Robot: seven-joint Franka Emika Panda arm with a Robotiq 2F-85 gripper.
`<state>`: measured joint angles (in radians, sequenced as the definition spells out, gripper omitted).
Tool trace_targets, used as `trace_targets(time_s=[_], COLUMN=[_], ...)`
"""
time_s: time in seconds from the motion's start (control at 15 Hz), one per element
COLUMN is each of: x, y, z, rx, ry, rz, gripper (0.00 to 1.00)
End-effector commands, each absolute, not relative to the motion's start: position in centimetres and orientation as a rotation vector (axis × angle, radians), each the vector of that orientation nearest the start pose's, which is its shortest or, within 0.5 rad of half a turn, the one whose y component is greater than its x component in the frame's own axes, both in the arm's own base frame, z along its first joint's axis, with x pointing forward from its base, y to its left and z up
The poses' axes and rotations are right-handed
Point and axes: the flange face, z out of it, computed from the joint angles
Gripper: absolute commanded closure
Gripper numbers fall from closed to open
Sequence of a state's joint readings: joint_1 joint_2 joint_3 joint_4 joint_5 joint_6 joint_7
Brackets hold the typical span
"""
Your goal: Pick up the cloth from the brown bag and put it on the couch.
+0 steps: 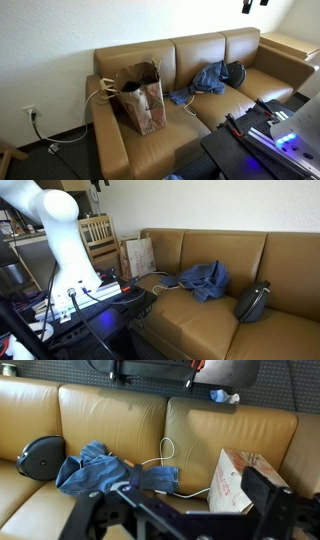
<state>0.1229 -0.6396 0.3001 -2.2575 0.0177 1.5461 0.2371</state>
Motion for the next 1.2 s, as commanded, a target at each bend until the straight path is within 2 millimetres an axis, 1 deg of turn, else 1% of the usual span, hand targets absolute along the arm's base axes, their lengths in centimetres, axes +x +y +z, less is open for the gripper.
trace_targets(time_s=[0.0, 0.07, 0.13, 0.2, 0.27, 0.4, 0.53, 0.67, 0.73, 0.8, 0.87, 0.93, 1.07, 1.13], x=[31.1, 31.1, 32.0, 33.8, 35.4, 37.5, 39.8, 41.7, 42.1, 42.4, 41.2, 41.7, 42.3, 42.5], y=[16.8, 16.8, 17.3, 18.5, 20.0, 22.7, 25.5, 28.0, 28.7, 29.0, 27.9, 28.5, 28.9, 29.0], z=[57.6, 57.6, 57.0, 56.5, 54.4, 51.9, 49.0, 46.7, 46.3, 46.2, 46.0, 45.6, 45.6, 44.5], rx=[-3.315, -3.315, -3.312, -3.306, -3.279, -3.207, -3.171, -3.148, -3.14, -3.145, -3.158, -3.152, -3.144, -3.13], ry=[-0.2, -0.2, -0.23, -0.254, -0.287, -0.302, -0.294, -0.278, -0.29, -0.281, -0.296, -0.293, -0.29, -0.31], rz=[0.071, 0.071, 0.149, 0.166, 0.169, 0.156, 0.146, 0.153, 0.164, 0.179, 0.162, 0.177, 0.181, 0.23], gripper=[0.0, 0.0, 0.0, 0.0, 0.0, 0.0, 0.0, 0.0, 0.0, 0.0, 0.0, 0.0, 0.0, 0.0])
